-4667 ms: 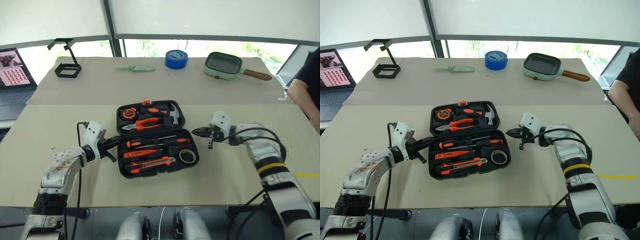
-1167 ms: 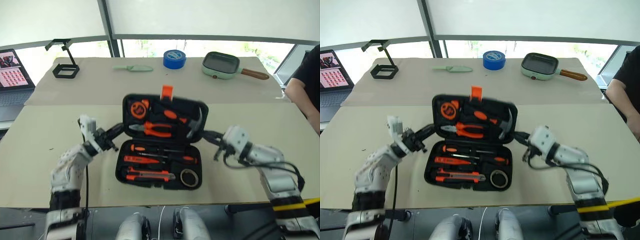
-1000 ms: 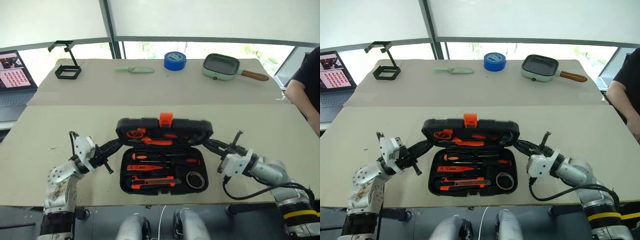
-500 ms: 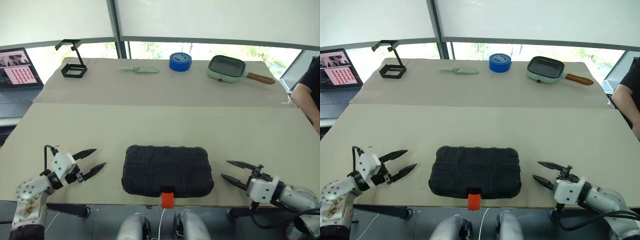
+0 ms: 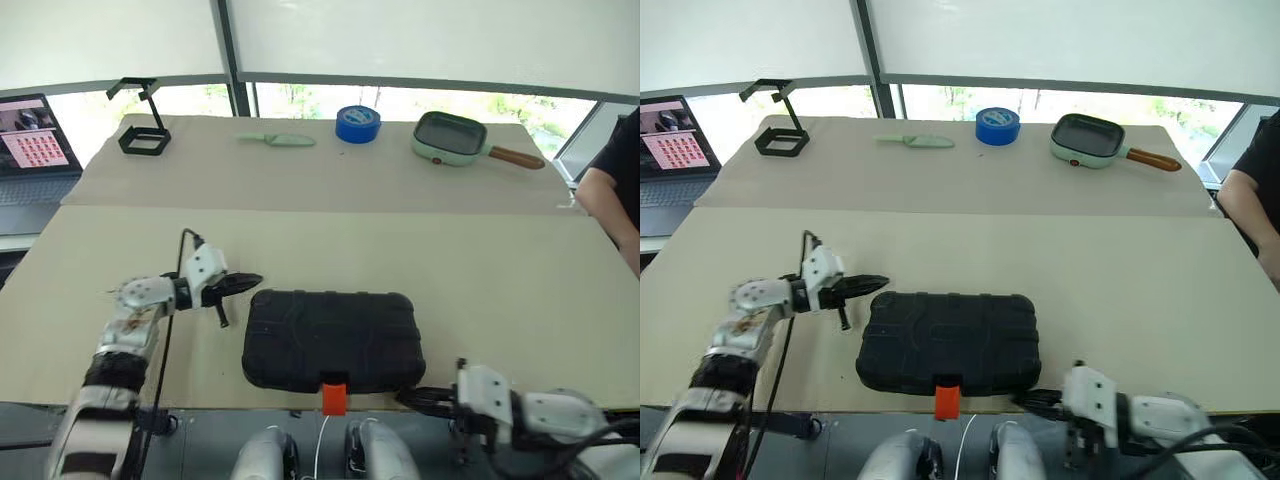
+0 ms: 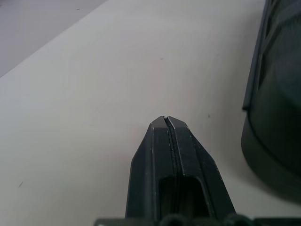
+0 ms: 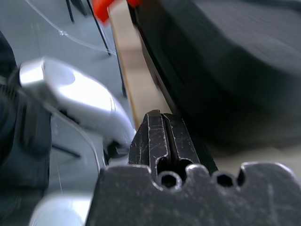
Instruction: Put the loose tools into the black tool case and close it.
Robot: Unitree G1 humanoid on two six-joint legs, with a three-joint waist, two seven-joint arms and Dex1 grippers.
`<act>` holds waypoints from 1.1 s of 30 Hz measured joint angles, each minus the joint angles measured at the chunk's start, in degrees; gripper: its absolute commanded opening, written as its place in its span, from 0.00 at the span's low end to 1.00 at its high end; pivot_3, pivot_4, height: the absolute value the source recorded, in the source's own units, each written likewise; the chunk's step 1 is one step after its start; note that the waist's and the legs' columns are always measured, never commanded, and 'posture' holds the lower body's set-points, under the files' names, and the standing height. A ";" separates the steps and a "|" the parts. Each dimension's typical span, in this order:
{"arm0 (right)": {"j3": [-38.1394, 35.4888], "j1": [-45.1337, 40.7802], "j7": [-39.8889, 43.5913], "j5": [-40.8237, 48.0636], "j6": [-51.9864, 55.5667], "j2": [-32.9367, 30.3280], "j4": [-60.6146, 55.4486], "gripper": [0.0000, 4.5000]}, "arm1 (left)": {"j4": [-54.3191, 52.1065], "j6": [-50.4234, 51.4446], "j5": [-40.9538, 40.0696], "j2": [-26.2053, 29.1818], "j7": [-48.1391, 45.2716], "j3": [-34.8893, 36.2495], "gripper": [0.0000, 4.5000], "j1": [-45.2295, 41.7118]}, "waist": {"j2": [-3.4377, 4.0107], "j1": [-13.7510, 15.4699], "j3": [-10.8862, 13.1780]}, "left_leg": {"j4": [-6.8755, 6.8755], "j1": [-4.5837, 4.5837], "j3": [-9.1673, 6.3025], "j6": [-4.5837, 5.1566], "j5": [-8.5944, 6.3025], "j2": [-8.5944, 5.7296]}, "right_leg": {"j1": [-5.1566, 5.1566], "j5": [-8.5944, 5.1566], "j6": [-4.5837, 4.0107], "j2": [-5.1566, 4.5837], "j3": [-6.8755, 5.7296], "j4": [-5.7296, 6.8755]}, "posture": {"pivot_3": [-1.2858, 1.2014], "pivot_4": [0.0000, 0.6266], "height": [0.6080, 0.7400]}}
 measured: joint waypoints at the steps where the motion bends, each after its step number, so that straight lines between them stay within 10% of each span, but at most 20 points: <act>1: 0.37 -0.93 -0.03 -1.04 1.22 0.68 0.02 0.00 | 0.79 -0.88 0.62 0.06 -0.82 -0.53 0.01 -0.36 | -0.01 -0.16 0.00 | 0.00 0.00 0.02 -0.01 -0.01 0.00 | 0.00 0.00 0.00 0.00 0.01 0.00 | 0.52 0.24 1.00; 9: 2.28 -15.66 -9.45 -11.09 5.92 16.57 9.54 0.00 | 5.17 -2.93 1.59 1.71 0.39 1.80 0.01 -0.13 | -0.22 -0.94 0.03 | 0.31 -0.66 0.05 -0.64 0.41 0.03 | -0.69 0.17 -0.25 0.13 -0.05 0.28 | 0.52 0.24 1.00; 23: -1.21 -22.60 -6.88 -13.09 4.31 18.02 19.76 0.00 | -5.94 7.12 -8.28 2.14 5.50 11.75 0.01 4.71 | -0.23 -0.61 0.02 | 0.33 -0.71 0.02 -0.56 0.39 -0.05 | -0.60 0.19 -0.28 0.20 -0.12 0.24 | 0.52 0.24 1.00; 33: -4.75 -12.85 -3.76 -9.68 6.83 15.76 11.59 0.00 | -23.73 22.67 -8.35 2.01 -4.60 -5.82 0.01 -4.49 | -0.14 -0.41 -0.04 | 0.42 -0.52 0.16 -0.56 0.39 -0.09 | -0.46 0.09 0.00 0.49 -0.02 0.27 | 0.52 0.24 1.00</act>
